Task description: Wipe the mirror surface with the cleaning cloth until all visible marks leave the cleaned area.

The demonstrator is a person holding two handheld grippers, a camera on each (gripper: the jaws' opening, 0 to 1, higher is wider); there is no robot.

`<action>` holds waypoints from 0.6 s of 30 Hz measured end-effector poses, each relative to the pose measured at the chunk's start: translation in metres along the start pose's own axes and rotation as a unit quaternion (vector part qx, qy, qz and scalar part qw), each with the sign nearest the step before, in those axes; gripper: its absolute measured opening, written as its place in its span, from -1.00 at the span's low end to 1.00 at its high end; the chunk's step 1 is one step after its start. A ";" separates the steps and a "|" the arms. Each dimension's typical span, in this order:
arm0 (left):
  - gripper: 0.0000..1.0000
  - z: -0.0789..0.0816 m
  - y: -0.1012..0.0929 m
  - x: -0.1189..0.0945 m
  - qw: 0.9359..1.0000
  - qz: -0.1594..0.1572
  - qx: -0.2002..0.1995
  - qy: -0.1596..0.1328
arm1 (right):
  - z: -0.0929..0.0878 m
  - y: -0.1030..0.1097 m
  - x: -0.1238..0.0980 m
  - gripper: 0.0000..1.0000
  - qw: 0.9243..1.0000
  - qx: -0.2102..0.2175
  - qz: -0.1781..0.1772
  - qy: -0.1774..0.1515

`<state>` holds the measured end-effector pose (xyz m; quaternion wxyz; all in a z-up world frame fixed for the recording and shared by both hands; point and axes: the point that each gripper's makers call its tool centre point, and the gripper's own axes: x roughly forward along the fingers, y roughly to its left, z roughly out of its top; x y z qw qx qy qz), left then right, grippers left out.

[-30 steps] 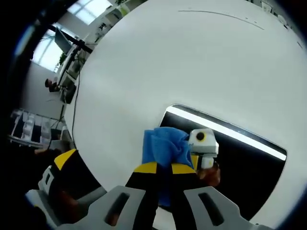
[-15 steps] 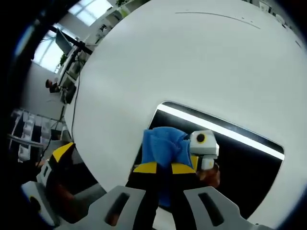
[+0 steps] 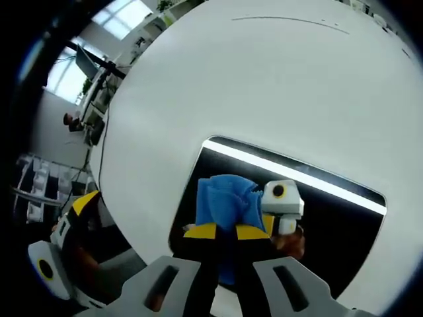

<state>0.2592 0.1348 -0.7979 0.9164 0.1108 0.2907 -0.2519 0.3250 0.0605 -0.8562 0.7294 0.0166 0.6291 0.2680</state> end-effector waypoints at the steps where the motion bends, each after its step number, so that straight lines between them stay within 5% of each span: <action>1: 0.99 0.000 0.000 0.000 1.000 0.000 0.000 0.000 | 0.000 -0.002 -0.001 -0.96 1.000 0.000 0.000 0.000; 18: 0.99 0.000 0.001 -0.001 1.000 0.002 -0.001 0.001 | -0.011 -0.034 -0.014 -0.96 1.000 0.011 -0.002 -0.011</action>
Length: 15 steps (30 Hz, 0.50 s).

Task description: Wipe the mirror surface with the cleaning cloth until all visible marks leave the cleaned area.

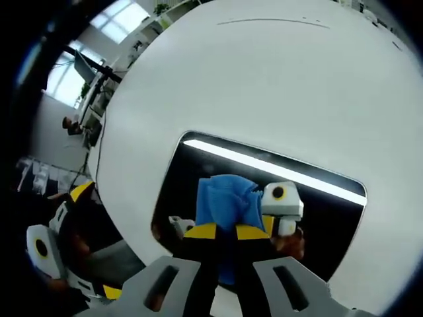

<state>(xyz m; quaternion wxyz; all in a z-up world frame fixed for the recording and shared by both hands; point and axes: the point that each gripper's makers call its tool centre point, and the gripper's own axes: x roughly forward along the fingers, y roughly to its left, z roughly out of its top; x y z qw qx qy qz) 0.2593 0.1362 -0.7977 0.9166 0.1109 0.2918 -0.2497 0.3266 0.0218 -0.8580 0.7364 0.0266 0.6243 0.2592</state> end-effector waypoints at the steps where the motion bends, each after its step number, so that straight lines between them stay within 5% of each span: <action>1: 0.99 0.000 0.000 0.000 1.000 0.000 -0.001 -0.001 | 0.000 -0.002 0.000 -0.96 1.000 0.001 0.000 0.000; 15: 0.99 -0.001 0.001 0.001 1.000 0.001 0.001 0.001 | -0.010 -0.023 -0.012 -0.96 1.000 0.018 0.000 -0.007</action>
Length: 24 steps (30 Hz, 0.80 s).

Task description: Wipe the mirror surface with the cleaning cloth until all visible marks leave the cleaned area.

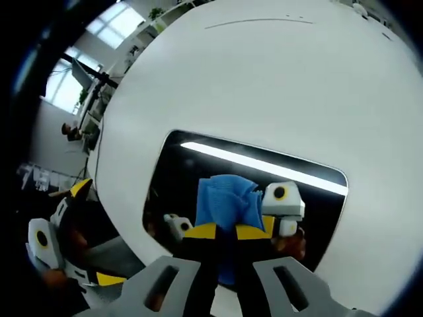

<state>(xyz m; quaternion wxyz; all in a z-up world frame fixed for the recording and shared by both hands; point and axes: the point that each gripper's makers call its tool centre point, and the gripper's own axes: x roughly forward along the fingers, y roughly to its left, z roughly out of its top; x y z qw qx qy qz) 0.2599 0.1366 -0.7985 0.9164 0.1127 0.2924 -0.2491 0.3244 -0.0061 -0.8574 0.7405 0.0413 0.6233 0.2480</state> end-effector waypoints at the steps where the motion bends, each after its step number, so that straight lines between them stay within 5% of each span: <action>1: 0.99 0.000 0.000 0.000 1.000 0.000 0.001 -0.001 | -0.001 -0.001 -0.001 -0.96 1.000 0.002 0.001 -0.002; 24: 0.99 0.006 -0.005 -0.002 1.000 -0.006 -0.014 -0.014 | -0.015 -0.039 -0.020 -0.96 0.999 0.028 -0.011 -0.012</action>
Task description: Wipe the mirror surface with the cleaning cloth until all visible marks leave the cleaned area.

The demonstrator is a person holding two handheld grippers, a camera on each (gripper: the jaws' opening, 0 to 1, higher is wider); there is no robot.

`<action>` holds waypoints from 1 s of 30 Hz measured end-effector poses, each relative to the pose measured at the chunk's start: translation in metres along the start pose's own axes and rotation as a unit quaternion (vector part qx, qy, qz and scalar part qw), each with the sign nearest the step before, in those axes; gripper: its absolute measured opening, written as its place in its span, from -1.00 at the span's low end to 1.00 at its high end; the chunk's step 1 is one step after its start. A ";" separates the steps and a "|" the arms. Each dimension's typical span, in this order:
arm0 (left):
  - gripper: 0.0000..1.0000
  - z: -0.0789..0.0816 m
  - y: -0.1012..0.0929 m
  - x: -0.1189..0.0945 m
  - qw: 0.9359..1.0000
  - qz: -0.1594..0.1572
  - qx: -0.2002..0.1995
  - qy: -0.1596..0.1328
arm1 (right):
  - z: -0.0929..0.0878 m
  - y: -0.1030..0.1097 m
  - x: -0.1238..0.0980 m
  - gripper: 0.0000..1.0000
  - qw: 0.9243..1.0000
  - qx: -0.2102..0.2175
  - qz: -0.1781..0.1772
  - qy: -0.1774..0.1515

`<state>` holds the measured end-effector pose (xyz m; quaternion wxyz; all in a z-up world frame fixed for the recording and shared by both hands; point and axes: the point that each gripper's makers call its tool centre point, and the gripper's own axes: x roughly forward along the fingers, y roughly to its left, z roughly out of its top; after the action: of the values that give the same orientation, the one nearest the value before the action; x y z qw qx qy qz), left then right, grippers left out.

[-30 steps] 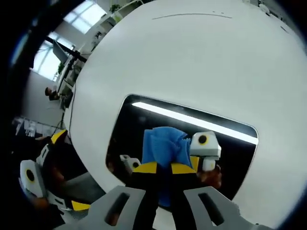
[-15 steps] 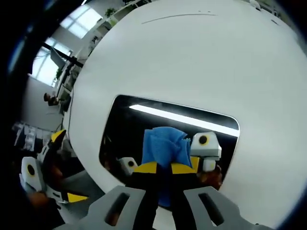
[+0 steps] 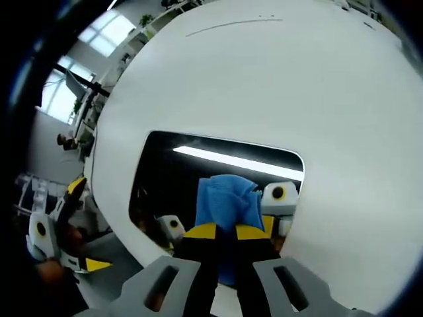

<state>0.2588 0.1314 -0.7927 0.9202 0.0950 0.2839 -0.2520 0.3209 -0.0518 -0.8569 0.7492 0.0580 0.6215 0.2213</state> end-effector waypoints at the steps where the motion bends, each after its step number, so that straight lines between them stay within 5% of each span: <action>1: 0.99 0.001 -0.001 -0.001 1.000 -0.001 -0.001 -0.001 | 0.000 -0.001 0.000 -0.96 1.000 0.001 -0.001 -0.001; 30: 0.99 0.002 -0.001 0.001 1.000 -0.006 0.003 -0.009 | -0.006 -0.048 -0.016 -0.95 0.998 0.034 -0.051 -0.005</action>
<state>0.2599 0.1291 -0.7917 0.9207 0.0935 0.2759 -0.2595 0.3255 -0.1027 -0.8608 0.7605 0.0531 0.6267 0.1615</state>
